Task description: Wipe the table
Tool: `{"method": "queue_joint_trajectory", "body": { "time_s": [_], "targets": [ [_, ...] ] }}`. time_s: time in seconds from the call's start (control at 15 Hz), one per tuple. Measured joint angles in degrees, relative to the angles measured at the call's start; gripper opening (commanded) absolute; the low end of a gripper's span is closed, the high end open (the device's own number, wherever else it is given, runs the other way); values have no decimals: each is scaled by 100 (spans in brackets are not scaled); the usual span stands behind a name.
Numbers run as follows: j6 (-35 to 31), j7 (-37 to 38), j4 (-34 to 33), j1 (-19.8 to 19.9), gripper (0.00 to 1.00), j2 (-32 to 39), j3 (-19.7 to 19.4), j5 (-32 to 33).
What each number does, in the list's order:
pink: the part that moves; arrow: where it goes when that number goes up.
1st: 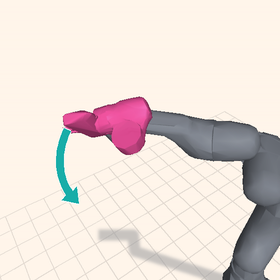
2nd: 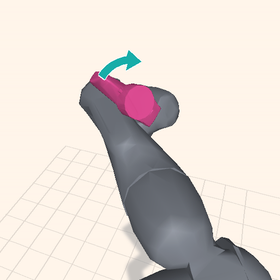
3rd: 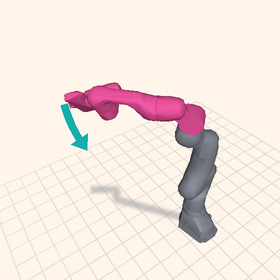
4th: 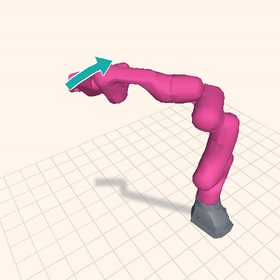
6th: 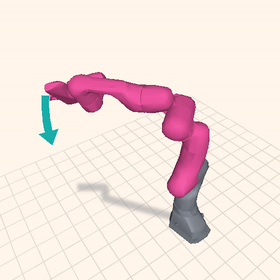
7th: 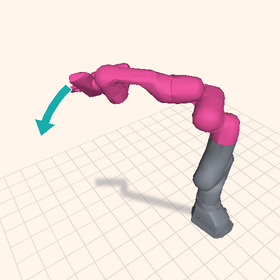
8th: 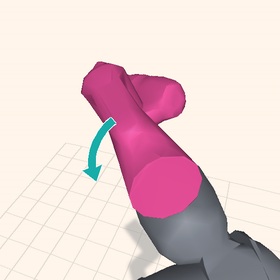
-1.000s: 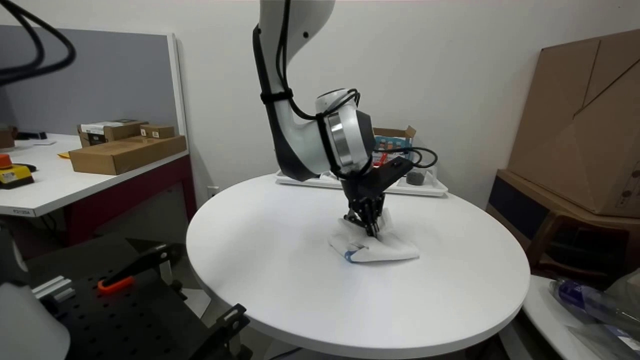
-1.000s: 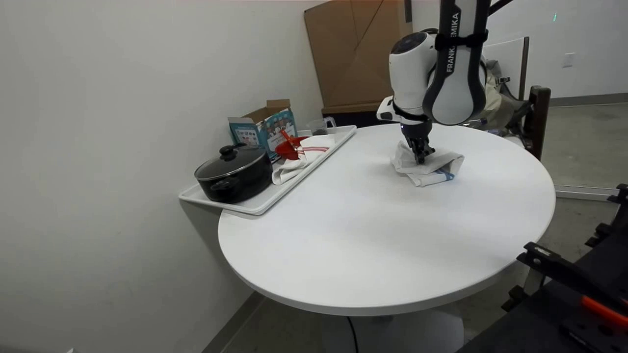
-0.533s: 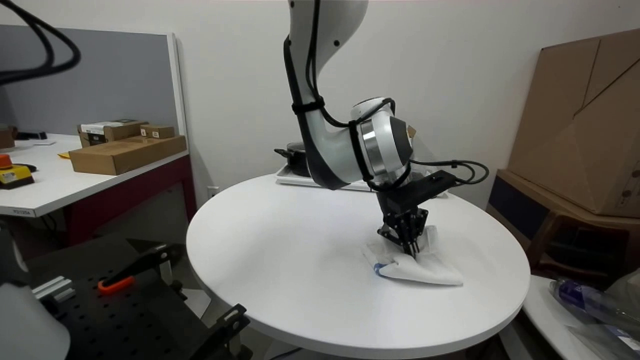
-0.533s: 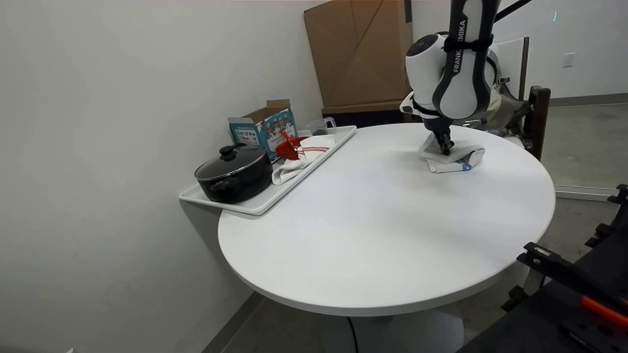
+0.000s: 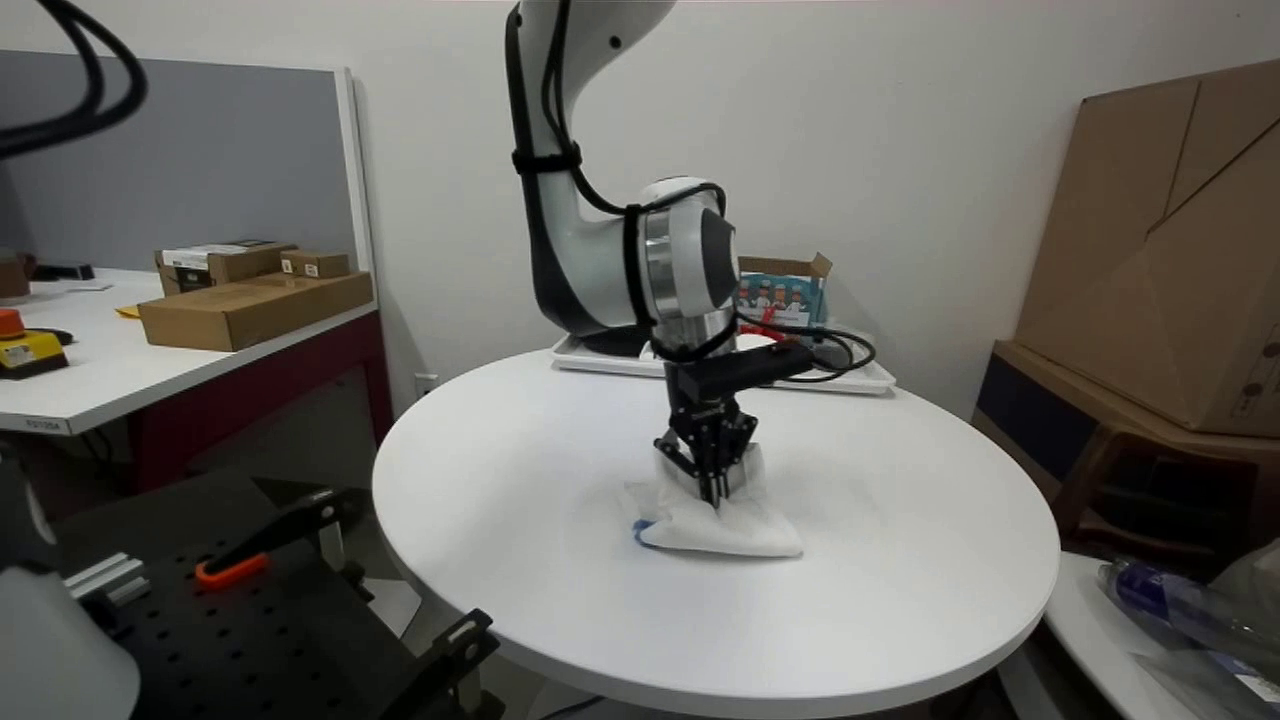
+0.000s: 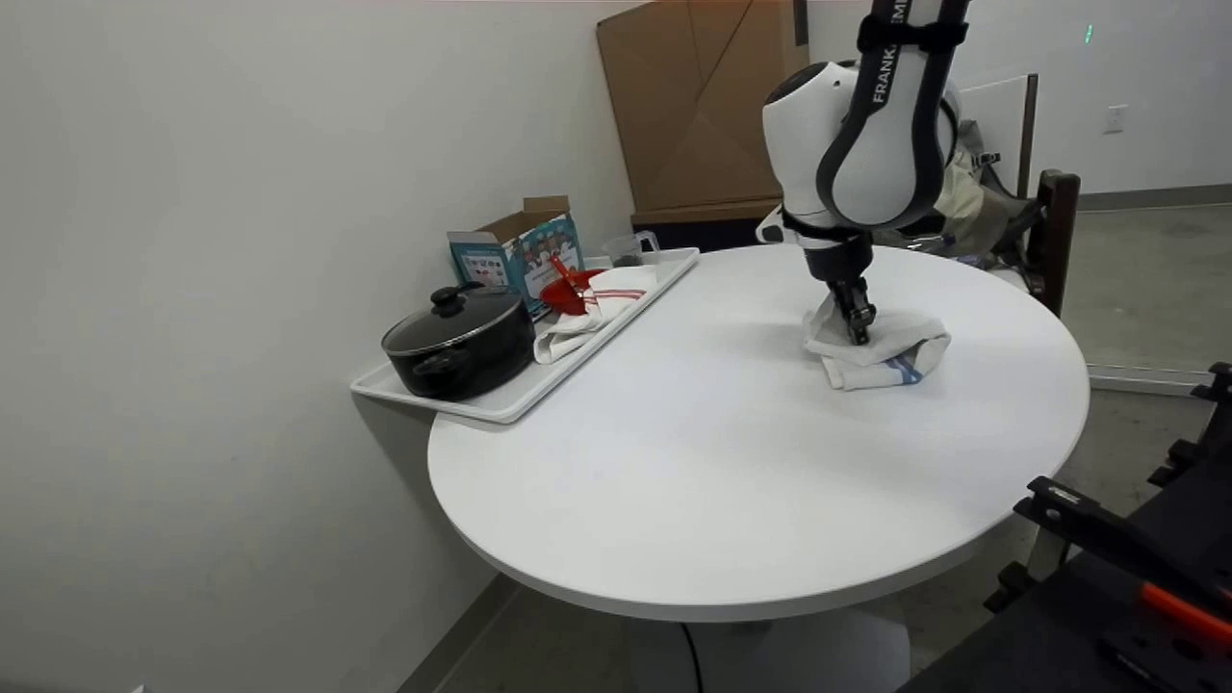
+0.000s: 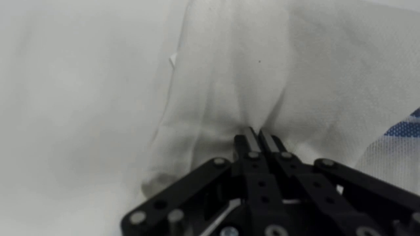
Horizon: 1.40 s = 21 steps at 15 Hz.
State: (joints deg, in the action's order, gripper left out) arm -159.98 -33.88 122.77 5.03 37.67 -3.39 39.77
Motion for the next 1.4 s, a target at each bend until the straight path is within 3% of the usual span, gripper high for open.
{"method": "queue_joint_trajectory", "body": {
  "time_s": [0.4, 1.0, 1.2, 1.4],
  "targets": [
    [-189, 18, 352, -299, 1, -130, 875, -5],
    [-558, 355, 890, -1456, 1, -232, 1587, -3],
    [-556, 348, 1079, -1468, 1, -311, 1678, -5],
    [-536, 278, 1273, -1186, 1, -426, 1602, -5]
  ]
}}
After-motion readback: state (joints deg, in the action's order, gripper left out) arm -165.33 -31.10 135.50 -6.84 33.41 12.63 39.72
